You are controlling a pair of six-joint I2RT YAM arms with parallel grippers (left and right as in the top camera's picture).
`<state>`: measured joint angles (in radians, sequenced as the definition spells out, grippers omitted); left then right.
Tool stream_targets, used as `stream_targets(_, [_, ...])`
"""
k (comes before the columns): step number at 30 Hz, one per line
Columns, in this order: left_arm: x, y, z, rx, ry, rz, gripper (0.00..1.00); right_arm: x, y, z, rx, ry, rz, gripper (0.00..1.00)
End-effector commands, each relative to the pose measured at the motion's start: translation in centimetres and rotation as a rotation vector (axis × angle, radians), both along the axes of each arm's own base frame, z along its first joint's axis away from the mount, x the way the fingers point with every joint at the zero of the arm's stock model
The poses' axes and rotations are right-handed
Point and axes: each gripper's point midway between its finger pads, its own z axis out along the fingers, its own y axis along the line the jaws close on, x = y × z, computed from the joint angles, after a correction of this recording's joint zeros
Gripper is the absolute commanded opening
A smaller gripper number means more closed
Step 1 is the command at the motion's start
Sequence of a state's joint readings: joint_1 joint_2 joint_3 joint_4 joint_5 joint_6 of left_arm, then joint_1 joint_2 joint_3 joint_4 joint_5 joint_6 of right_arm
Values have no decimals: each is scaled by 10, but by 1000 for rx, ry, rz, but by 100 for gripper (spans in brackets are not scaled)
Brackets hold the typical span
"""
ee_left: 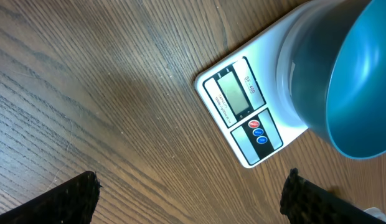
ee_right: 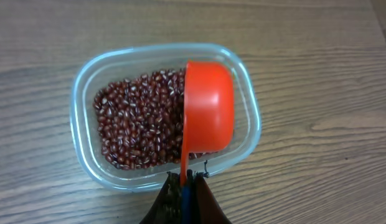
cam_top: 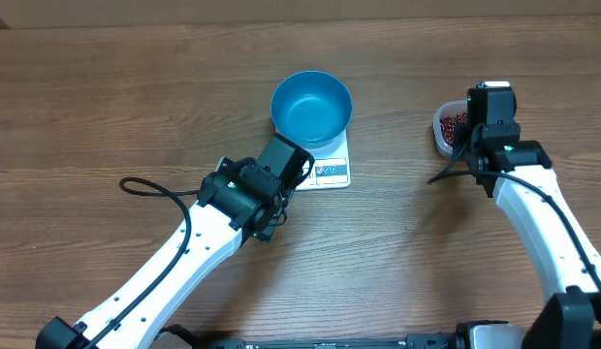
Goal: Scoop item into bowl and weigh 150g on scale
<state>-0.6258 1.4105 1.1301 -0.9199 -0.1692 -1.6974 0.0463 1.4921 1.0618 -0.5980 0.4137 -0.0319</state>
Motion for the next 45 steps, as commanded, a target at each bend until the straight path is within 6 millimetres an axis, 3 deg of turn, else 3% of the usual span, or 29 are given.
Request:
stream_targets(1, [0,4,-5,27,6,-6,95,7,-5,1,-35,7,4,4])
stream_targets(7, [0,4,-5,27,7,-6,95,9,-19,-13,-15,32,-28,4])
stream_targets(10, [0,4,-5,27,7,-6,95,12,-15,-20,94,30,2,4])
stream_targets(15, [0,4,-5,27,7,-6,94,14,-18,-20,132,12,3,4])
stream_targets(45, [-3,6,-6,42,22,-17,94,13,23,-27,335,36,129,4])
